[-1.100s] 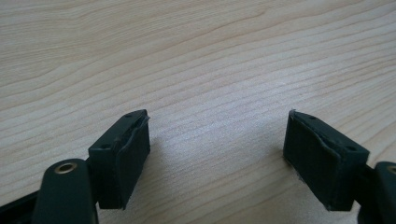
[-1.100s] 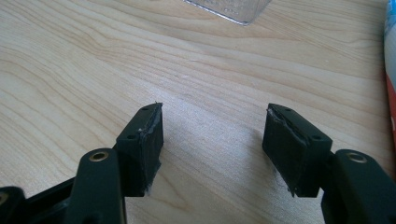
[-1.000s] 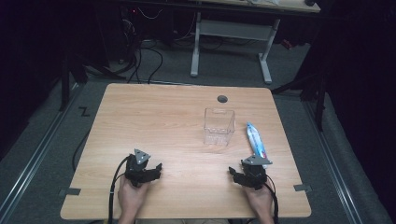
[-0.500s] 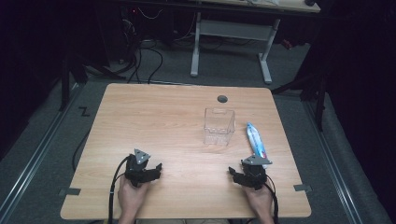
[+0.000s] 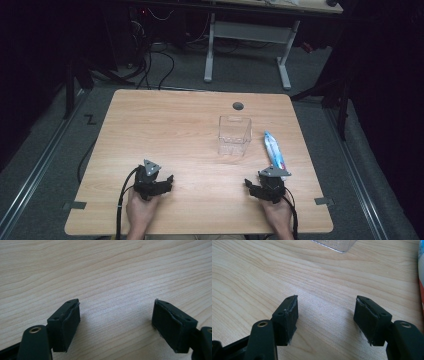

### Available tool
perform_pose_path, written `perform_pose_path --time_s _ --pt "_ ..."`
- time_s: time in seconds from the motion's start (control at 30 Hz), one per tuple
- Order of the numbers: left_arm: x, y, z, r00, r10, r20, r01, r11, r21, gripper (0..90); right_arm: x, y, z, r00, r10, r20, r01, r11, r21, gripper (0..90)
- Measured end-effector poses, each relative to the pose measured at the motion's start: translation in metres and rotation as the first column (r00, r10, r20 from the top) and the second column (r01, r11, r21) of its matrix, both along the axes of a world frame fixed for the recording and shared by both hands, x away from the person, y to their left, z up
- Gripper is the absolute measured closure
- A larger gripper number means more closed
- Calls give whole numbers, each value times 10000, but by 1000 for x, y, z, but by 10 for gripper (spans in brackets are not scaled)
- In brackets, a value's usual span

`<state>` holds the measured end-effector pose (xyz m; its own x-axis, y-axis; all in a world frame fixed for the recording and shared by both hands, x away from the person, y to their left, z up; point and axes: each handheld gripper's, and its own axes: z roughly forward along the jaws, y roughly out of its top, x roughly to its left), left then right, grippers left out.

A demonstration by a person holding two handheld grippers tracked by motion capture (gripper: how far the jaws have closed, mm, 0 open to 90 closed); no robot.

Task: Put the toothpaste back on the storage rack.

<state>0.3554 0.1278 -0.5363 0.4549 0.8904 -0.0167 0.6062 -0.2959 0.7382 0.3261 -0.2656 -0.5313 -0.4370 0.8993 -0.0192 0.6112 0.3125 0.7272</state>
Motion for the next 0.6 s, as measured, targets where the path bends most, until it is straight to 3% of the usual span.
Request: perform_pose_path --time_s 0.6 --pt "0 0 0 10000 -5 -7 5 10000 -22 229 0 0 0 10000 4 -19 -4 10000 37 353"
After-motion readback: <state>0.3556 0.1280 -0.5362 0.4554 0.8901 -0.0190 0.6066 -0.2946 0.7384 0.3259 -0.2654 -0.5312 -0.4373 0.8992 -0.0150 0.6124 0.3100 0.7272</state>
